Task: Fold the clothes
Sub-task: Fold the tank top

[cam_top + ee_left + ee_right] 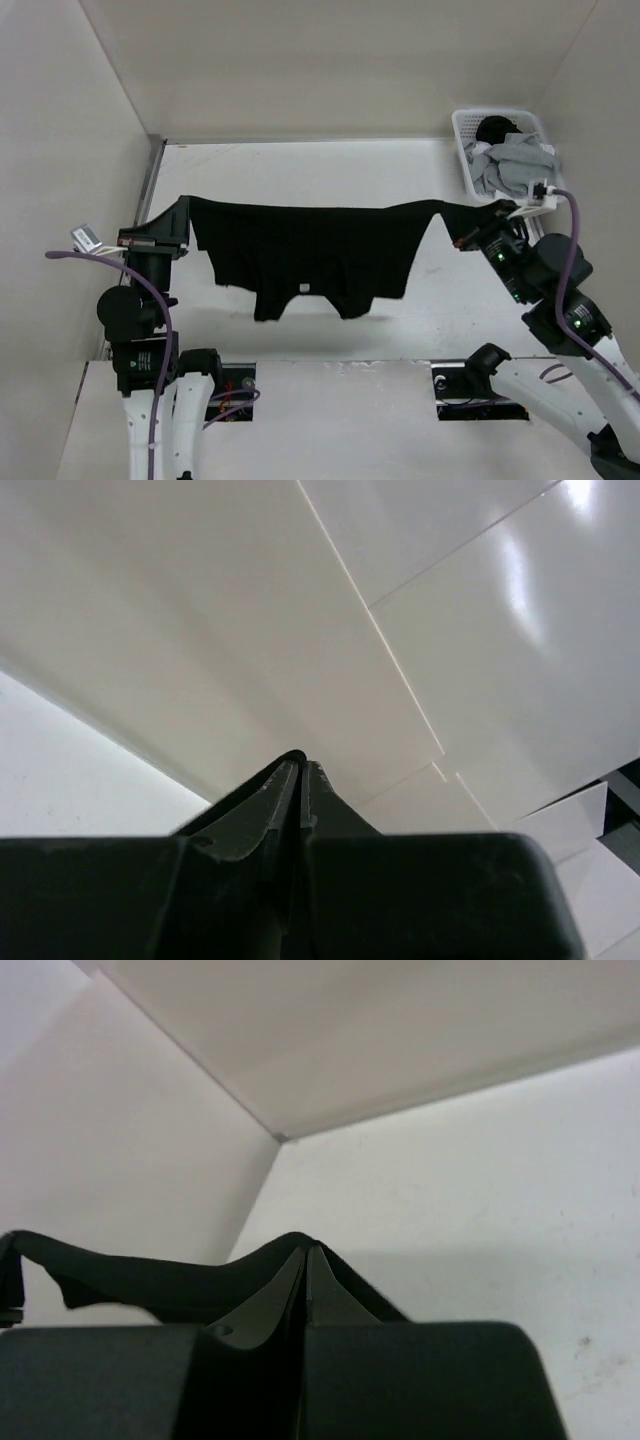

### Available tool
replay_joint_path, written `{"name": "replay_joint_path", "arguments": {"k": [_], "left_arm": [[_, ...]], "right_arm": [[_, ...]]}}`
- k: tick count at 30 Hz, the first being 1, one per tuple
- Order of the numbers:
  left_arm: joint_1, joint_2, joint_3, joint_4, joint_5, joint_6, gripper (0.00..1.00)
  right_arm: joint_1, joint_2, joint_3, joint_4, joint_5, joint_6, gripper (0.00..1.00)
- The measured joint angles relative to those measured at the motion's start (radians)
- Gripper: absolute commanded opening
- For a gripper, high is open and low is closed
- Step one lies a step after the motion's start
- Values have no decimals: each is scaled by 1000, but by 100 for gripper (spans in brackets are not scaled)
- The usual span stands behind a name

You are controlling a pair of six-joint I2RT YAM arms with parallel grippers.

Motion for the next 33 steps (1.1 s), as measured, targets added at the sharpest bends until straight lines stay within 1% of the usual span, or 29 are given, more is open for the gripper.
{"name": "replay_joint_path", "arguments": {"k": [2,4,6,8,10,13,16,19,21,22,24,27,29,33], "left_arm": [[-4,6,11,-15,0,7,0],[-9,33,0,-38,0,12,0],[-11,88,-34,-40,-1,14,0],[-14,171,-75,-33,-6,17,0],[-24,291,-115,-13,-22,19,0],[-47,518,-134,50,-56,23,0],[-64,783,-112,130,-87,29,0],[-71,1043,2,164,-100,33,0],[-71,1151,89,185,-100,34,0],[-71,1178,122,200,-99,35,0],[-72,1183,150,227,-100,38,0],[-74,1127,130,283,-103,38,0],[-74,1048,53,325,-105,37,0],[-64,872,-135,351,-98,35,0]], "right_arm": [[11,11,47,-8,26,-20,2],[-6,43,52,-8,39,-34,2],[-45,114,38,2,33,-40,2],[-91,221,14,33,5,-40,2],[-135,359,-4,75,-34,-35,2],[-202,620,-2,155,-117,-17,2],[-266,886,71,186,-197,3,1],[-325,1111,220,188,-260,18,1],[-354,1185,299,190,-288,24,1],[-366,1197,321,193,-301,27,1],[-384,1188,334,206,-317,31,2],[-393,1137,303,243,-326,35,2],[-392,1071,224,282,-332,42,2],[-385,898,8,327,-331,59,2]]}}
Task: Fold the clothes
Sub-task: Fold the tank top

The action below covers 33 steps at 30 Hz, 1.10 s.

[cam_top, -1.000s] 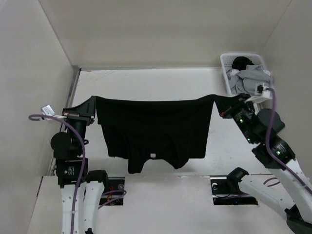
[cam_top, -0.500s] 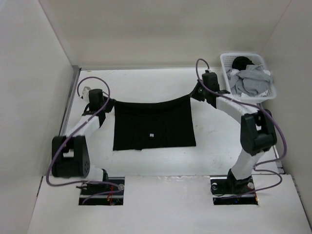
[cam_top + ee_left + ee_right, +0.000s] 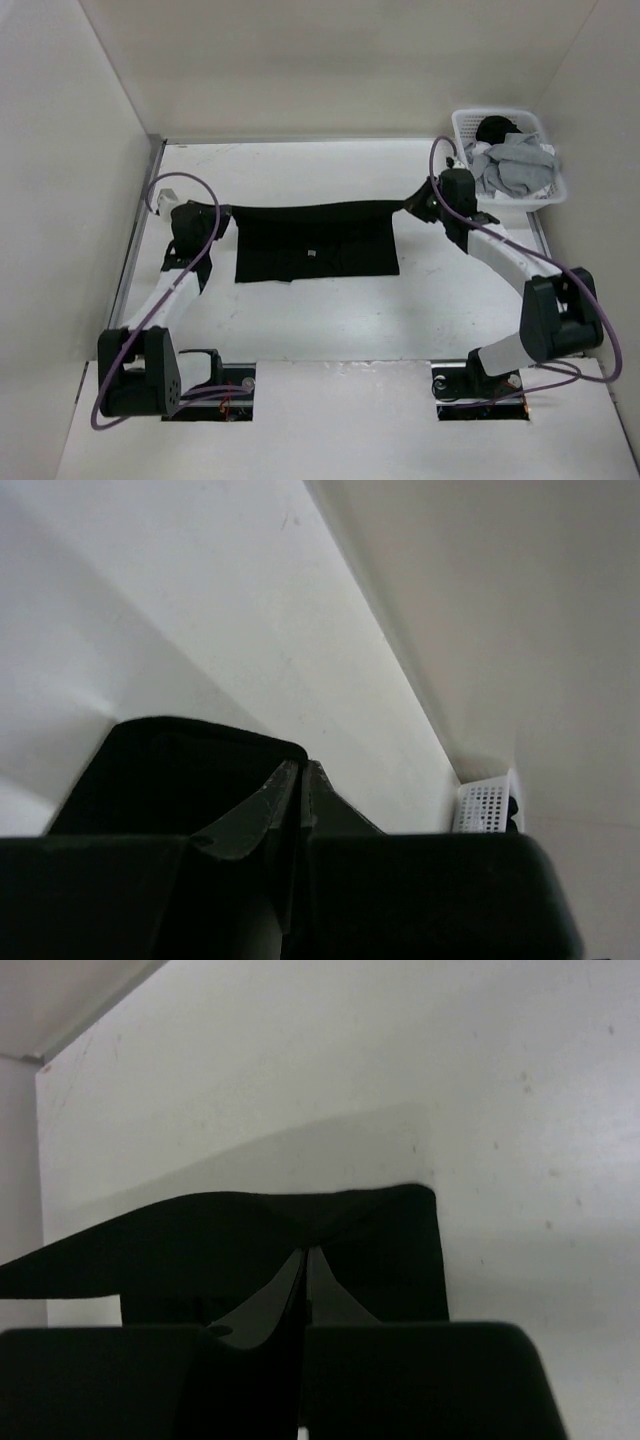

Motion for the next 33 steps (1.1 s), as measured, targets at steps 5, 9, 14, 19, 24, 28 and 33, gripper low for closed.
{"name": "replay_joint_path", "arguments": {"k": [5,9,14,19,24,28,33], "left_arm": [[32,-149,-175,6,35,-2,0],[60,-265,-278,-14,76,0,0],[90,-393,-360,-46,113,19,0],[92,-428,-450,-54,134,37,1],[98,-427,-521,-82,149,50,10],[136,-436,-529,-106,173,60,20],[198,-542,-519,-158,192,65,22]], "right_arm": [[13,-167,-200,23,16,14,2],[34,-259,-319,34,27,19,2],[54,-313,-447,55,36,34,1],[75,-305,-563,72,48,76,1],[89,-280,-620,85,60,117,13],[89,-294,-626,90,71,126,41],[88,-319,-619,115,72,118,52]]}}
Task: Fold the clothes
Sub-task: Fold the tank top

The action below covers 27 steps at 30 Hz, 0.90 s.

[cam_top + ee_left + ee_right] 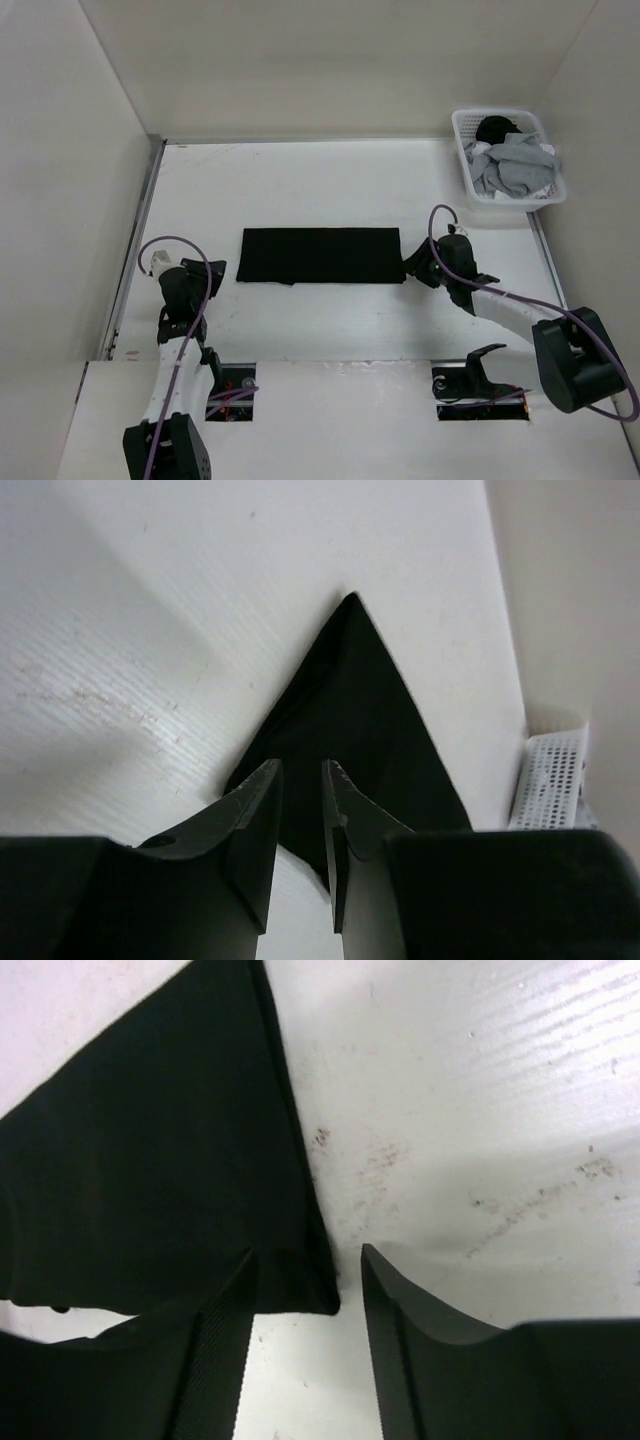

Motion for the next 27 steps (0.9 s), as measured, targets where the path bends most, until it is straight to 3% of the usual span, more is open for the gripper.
{"name": "replay_joint_path", "arguments": {"k": [10,17,22,27], "left_arm": [[-64,13,53,0,-3,2,23],[-178,45,90,30,-26,-10,23],[-258,57,129,66,-63,-13,23],[-330,90,154,110,-95,-15,23]], "right_arm": [[-50,138,55,68,-48,6,53],[-53,293,114,187,-130,54,36],[-53,335,114,223,-154,105,7],[-78,319,102,233,-152,132,0]]}}
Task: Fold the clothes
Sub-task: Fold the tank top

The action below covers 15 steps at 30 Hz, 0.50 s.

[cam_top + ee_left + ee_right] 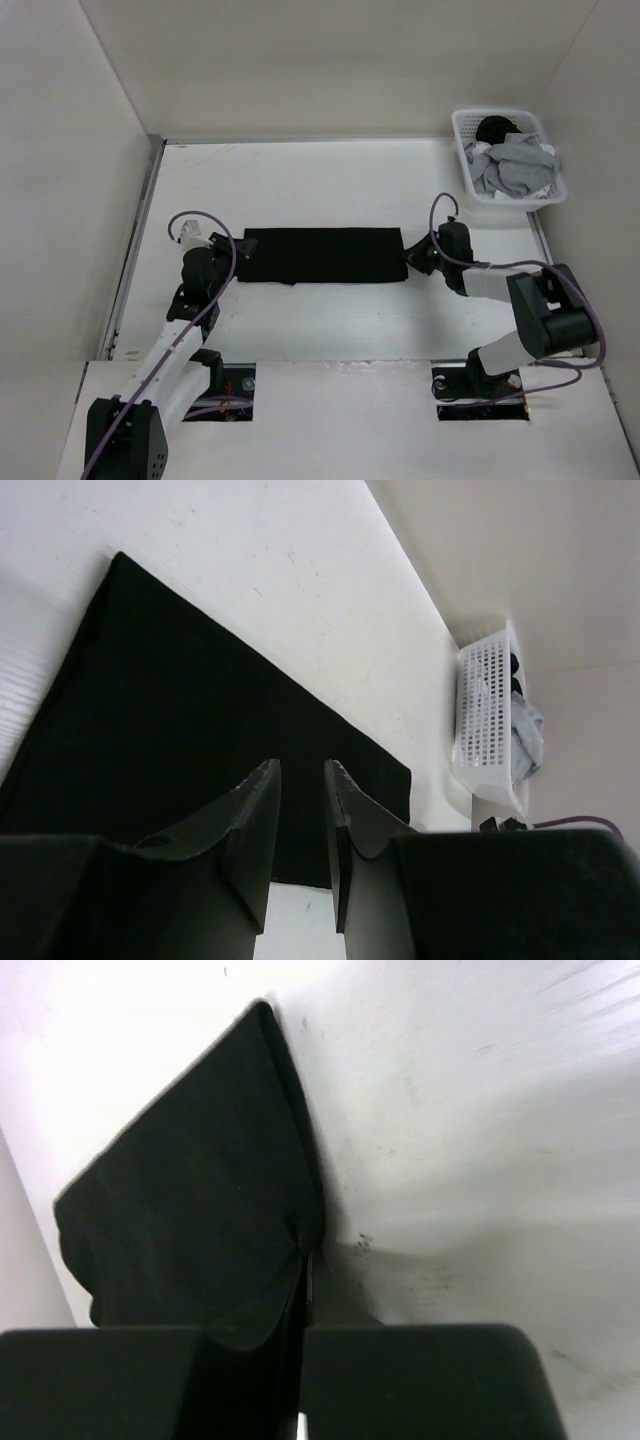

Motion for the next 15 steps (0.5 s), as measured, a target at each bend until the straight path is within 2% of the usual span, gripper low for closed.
{"name": "replay_joint_path", "arguments": {"k": [5,8,11,15], "left_arm": [[-89,54,2,38,-28,-7,25],[-145,78,2,57,-47,-8,28],[-187,82,2,75,-59,-10,31],[-214,77,2,83,-68,-18,34]], "right_arm": [[-56,-182,-42,-44,16,-2,0],[-48,-308,-16,-122,60,-35,1],[20,-370,69,-223,129,-86,1],[175,-346,243,-342,233,-163,1]]}}
